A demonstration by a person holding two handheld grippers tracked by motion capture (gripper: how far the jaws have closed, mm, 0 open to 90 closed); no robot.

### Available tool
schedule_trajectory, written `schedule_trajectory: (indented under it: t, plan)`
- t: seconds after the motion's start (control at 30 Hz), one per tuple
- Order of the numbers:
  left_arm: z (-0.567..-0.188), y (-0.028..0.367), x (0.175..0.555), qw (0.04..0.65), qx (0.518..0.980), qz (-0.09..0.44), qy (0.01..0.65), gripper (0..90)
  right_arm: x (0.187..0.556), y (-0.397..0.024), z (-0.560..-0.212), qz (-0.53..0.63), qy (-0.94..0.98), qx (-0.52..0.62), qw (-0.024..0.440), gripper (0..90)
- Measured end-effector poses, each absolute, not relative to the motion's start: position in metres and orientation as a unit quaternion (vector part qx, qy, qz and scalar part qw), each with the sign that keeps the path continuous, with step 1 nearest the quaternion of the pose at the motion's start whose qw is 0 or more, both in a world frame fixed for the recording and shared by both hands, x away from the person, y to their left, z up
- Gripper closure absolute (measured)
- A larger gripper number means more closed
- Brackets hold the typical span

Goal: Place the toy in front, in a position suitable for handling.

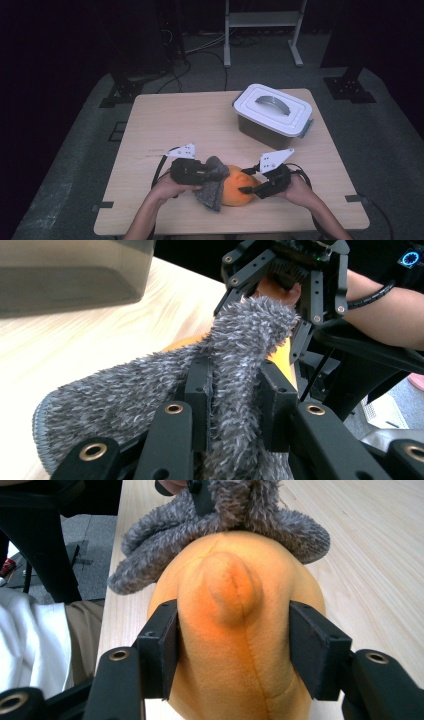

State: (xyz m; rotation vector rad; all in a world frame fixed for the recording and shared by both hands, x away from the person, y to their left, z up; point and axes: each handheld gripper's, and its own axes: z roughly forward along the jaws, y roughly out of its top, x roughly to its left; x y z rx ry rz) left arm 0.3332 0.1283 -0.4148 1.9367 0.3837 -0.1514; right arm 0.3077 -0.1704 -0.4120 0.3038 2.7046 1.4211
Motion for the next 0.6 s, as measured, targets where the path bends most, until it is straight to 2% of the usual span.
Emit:
schedule_trajectory:
  t: [0.33,0.47,0.53,0.6]
  plan:
    - [-0.413,0.123,0.331,0.548,0.819,-0.061,0.157,70.6,0.309,-0.176,-0.414,0.464,0.879,0.105,0.034,40.3]
    - [-0.414,0.121,0.331,0.547,0.819,-0.06,0.162,70.6,0.306,-0.171,-0.411,0.454,0.88,0.14,0.026,26.5]
    - [-0.414,0.12,0.331,0.546,0.82,-0.059,0.16,70.6,0.304,-0.166,-0.409,0.447,0.882,0.149,0.028,21.7]
    - [-0.414,0.118,0.33,0.546,0.821,-0.06,0.158,70.6,0.301,-0.16,-0.41,0.435,0.887,0.149,0.038,20.8]
